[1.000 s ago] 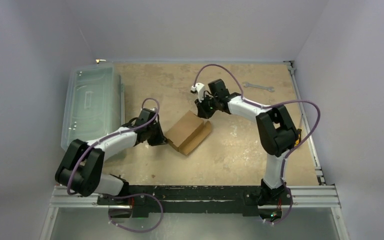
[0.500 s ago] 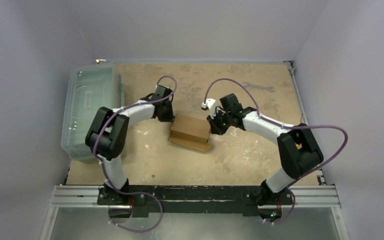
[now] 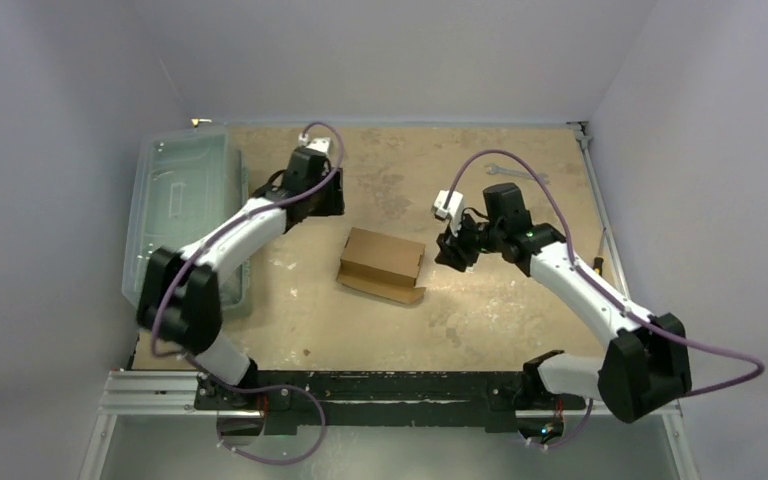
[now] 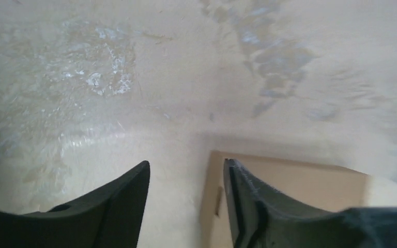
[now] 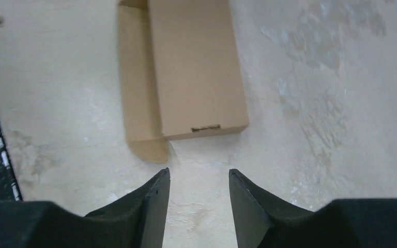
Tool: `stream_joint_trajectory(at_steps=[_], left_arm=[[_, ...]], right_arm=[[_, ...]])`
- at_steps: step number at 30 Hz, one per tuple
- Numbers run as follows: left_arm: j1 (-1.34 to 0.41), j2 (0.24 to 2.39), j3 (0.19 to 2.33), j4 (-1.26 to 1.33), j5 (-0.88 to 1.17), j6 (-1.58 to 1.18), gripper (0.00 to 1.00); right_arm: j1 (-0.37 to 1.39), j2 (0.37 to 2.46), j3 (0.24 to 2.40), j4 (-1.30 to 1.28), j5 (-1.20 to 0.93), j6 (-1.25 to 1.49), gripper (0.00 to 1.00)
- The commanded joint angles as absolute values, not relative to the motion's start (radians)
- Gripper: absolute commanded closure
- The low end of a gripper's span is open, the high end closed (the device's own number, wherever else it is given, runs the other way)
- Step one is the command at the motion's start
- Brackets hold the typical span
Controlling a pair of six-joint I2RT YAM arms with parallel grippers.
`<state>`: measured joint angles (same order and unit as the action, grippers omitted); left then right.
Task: Fold the paper box
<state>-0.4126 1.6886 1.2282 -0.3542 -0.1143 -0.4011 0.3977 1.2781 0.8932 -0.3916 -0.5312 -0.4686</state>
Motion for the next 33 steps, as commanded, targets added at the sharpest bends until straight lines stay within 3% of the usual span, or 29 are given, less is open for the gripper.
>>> stream_joint_trajectory(at_steps=[1, 2, 3, 4, 5, 8, 12, 14, 18, 23, 33], left_arm=[[-0.404, 1.332, 1.059, -0.210, 0.035, -0.339, 0.28], [-0.399, 1.275, 0.989, -0.155, 0.127, -0.359, 0.12], [-0.394, 1.221, 0.923, -0.092, 0.234, -0.391, 0.03], [-0.392, 1.182, 0.846, -0.042, 0.310, -0.422, 0.01], [-0.391, 1.153, 0.801, -0.019, 0.387, -0.445, 0.01], [-0.410, 1.073, 0.647, 0.152, 0.541, -0.553, 0.08], [-0.598, 0.968, 0.507, 0.201, 0.360, -0.616, 0.15], [-0.669, 0.960, 0.440, 0.264, 0.289, -0.727, 0.37], [-0.711, 0.994, 0.348, 0.403, 0.165, -0.919, 0.62], [-0.710, 1.130, 0.398, 0.425, 0.069, -1.028, 0.67], [-0.711, 1.312, 0.489, 0.433, 0.013, -1.063, 0.64]], right_arm=[[0.403, 1.166, 0.951, -0.525, -0.739, -0.748, 0.41], [0.402, 1.148, 0.955, -0.529, -0.752, -0.781, 0.30], [0.403, 1.132, 0.954, -0.513, -0.784, -0.804, 0.11], [0.401, 1.122, 0.941, -0.436, -0.788, -0.790, 0.02], [0.402, 1.123, 0.920, -0.379, -0.772, -0.701, 0.01], [0.402, 1.229, 0.949, -0.283, -0.747, -0.555, 0.01], [0.393, 1.380, 1.045, -0.282, -0.762, -0.392, 0.08], [0.379, 1.419, 1.042, -0.219, -0.766, -0.283, 0.09], [0.354, 1.474, 1.008, -0.085, -0.741, -0.086, 0.09], [0.318, 1.567, 1.014, -0.026, -0.748, 0.030, 0.09], [0.302, 1.699, 1.019, -0.012, -0.810, 0.083, 0.10]])
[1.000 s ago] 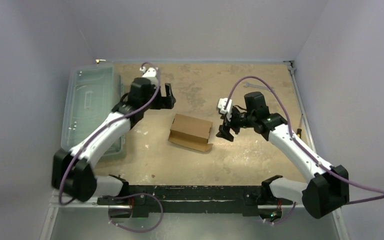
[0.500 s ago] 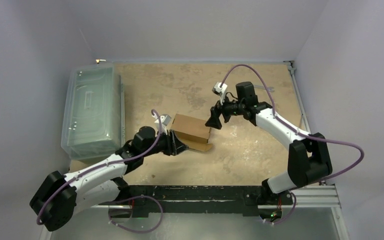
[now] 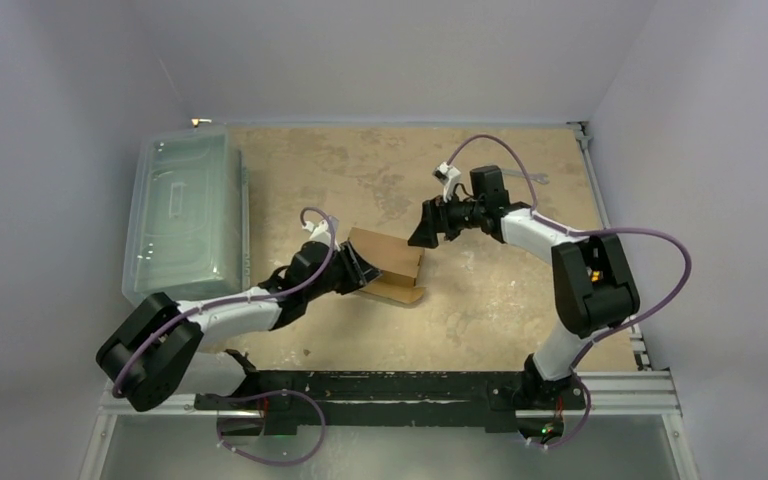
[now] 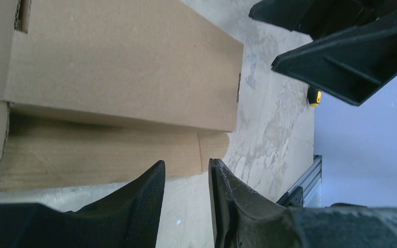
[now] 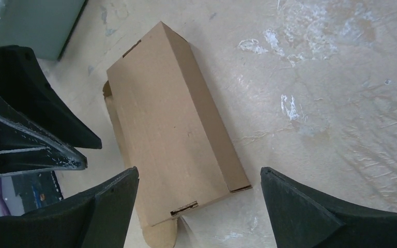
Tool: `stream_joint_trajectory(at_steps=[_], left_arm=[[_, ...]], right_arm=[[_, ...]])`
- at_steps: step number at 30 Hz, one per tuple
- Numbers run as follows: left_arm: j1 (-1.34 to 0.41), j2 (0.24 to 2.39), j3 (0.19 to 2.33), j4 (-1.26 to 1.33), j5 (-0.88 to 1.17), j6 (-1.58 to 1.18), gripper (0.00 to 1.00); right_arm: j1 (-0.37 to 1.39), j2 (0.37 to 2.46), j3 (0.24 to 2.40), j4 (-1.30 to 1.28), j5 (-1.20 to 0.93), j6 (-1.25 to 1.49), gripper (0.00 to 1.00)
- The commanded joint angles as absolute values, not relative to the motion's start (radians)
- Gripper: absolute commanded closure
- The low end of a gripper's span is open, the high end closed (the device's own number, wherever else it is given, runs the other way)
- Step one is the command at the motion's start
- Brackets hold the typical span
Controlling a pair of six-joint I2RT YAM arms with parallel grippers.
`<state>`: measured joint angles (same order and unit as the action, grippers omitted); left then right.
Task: Fold the paper box
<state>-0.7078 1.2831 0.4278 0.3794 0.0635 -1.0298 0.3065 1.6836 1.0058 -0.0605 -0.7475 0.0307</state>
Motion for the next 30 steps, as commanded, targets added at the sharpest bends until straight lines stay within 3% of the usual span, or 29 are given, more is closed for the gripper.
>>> stream_joint_trajectory(at_steps=[1, 21, 26, 30], left_arm=[[-0.710, 1.325, 0.496, 0.435, 0.012, -1.064, 0.64], [-0.623, 1.536, 0.726, 0.178, -0.007, -0.992, 0.61], [-0.579, 1.577, 0.774, 0.153, 0.041, -0.924, 0.61], [-0.570, 1.553, 0.803, 0.097, 0.055, -0.802, 0.61]], right_arm=[[0.301, 1.714, 1.020, -0.013, -0.821, 0.087, 0.11], [0.303, 1.787, 1.051, -0.194, -0.886, -0.074, 0.46], [0.305, 1.790, 1.055, -0.261, -0.902, -0.135, 0.49], [0.304, 1.765, 1.070, -0.297, -0.887, -0.182, 0.47]])
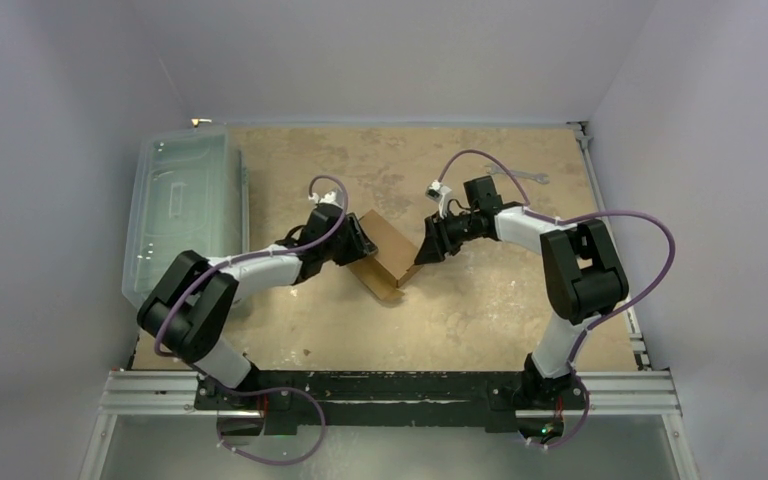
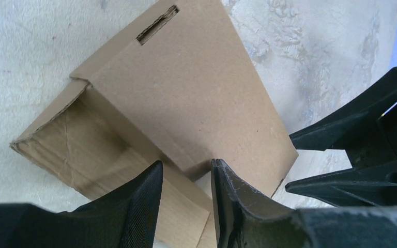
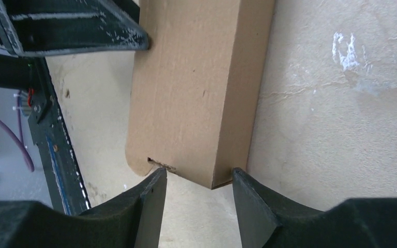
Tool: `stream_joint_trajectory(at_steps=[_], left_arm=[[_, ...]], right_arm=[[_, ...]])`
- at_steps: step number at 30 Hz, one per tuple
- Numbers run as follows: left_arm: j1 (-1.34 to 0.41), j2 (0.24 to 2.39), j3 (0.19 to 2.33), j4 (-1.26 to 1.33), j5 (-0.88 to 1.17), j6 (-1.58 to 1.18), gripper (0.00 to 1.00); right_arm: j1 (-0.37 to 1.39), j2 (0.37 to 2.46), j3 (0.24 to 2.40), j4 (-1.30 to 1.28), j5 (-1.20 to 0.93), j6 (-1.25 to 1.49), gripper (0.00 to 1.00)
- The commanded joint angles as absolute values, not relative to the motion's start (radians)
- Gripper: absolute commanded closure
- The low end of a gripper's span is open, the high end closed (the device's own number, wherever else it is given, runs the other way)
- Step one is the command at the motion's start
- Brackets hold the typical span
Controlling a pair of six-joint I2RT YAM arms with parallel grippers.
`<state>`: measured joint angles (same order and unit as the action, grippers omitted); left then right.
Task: Fold the paper box
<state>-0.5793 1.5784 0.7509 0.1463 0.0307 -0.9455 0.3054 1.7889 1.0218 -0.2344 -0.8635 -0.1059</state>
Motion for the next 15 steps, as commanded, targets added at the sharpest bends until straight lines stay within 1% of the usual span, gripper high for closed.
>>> stream_joint_trajectory(at_steps=[1, 4, 7, 9, 10, 11, 13, 14, 15], left_arm=[[-0.572, 1.524, 0.796, 0.091, 0.064, -0.759, 0.61], [-0.572, 1.383, 0.736, 0.075, 0.074, -0.644, 0.59], [-0.574, 1.248, 0.677, 0.060, 0.100, -0.557, 0.51], [-0.579, 1.160, 0.617, 0.097, 0.133, -0.535, 0.44], [-0.580, 1.122, 0.573, 0.147, 0.166, -0.536, 0.39], [-0.580, 1.084, 0.519, 0.210, 0.194, -0.556, 0.30], [-0.579, 1.021, 0.402, 0.358, 0.219, -0.645, 0.08], [-0.578, 0.998, 0.350, 0.430, 0.229, -0.688, 0.02], [-0.578, 0.983, 0.307, 0.499, 0.246, -0.721, 0.01]], right_arm=[[0.304, 1.751, 1.079, -0.315, -0.878, -0.204, 0.45], [0.304, 1.686, 1.089, -0.343, -0.844, -0.279, 0.39], [0.304, 1.610, 1.088, -0.374, -0.797, -0.400, 0.34], [0.304, 1.577, 1.101, -0.434, -0.811, -0.516, 0.32], [0.304, 1.560, 1.106, -0.464, -0.826, -0.571, 0.31], [0.304, 1.541, 1.110, -0.502, -0.848, -0.628, 0.30], [0.306, 1.490, 1.092, -0.525, -0.880, -0.711, 0.30], [0.308, 1.461, 1.075, -0.523, -0.892, -0.740, 0.29], [0.308, 1.431, 1.055, -0.521, -0.907, -0.771, 0.29]])
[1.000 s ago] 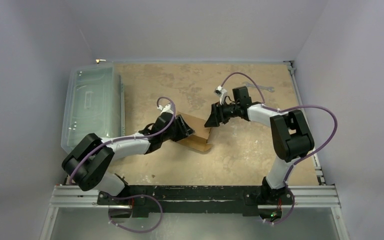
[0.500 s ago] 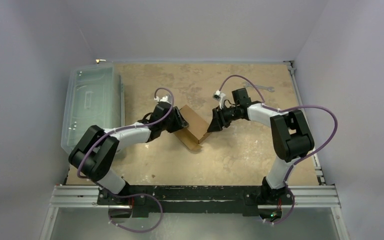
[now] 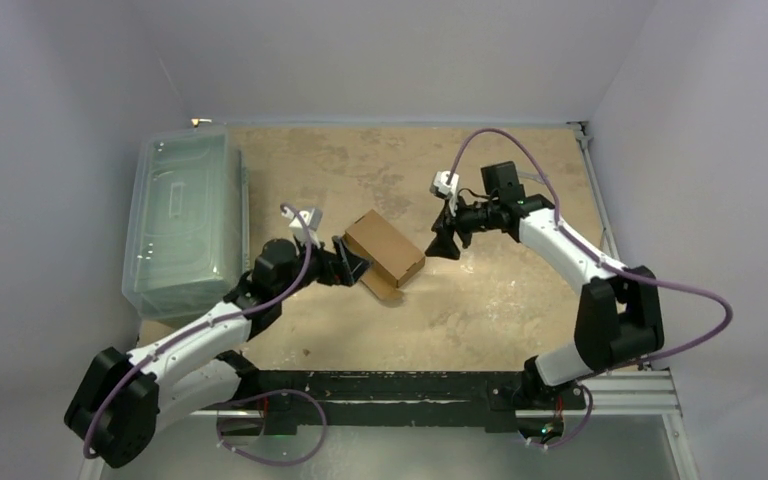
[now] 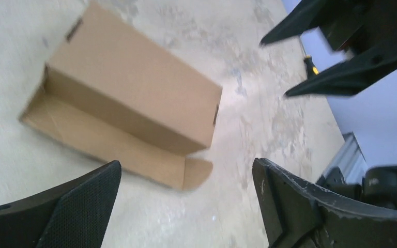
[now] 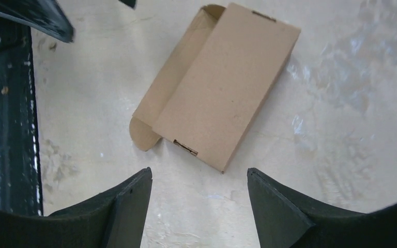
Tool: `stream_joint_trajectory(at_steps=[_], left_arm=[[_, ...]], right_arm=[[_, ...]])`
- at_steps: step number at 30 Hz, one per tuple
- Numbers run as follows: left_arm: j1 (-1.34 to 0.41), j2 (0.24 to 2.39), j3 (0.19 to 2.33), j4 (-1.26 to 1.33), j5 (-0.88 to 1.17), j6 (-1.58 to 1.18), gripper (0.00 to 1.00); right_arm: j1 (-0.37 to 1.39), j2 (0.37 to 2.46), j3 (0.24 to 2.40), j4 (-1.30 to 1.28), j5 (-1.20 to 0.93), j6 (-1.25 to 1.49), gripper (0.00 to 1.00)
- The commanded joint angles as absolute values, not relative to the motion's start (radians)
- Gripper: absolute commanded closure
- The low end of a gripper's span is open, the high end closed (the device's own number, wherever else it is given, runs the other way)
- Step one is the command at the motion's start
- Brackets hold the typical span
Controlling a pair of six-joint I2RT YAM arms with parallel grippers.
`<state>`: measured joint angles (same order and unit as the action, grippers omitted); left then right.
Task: Fold the paper box
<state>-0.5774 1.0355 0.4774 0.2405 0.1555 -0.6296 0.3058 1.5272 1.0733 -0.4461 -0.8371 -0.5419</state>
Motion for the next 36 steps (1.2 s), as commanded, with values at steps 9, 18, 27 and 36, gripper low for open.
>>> stream_joint_trajectory(at_steps=[9, 18, 27, 36], left_arm=[[-0.759, 1.035, 0.239, 0.749, 0.218, -0.546, 0.07], [-1.033, 1.102, 0.002, 1.183, -0.154, -0.077, 0.13], [-1.084, 1.336, 0.040, 1.334, -0.197, 0.107, 0.23], [-1.122, 1.532, 0.148, 1.311, -0.217, 0.205, 0.34]], right_arm=[[0.308, 1.380, 1.013, -0.646, -1.028, -1.057, 0.01], [0.307, 1.255, 0.907, -0.415, -0.886, -0.929, 0.01], [0.307, 1.278, 0.942, -0.478, -0.878, -0.979, 0.01], [0.308, 1.303, 0.944, -0.493, -0.886, -1.007, 0.01]])
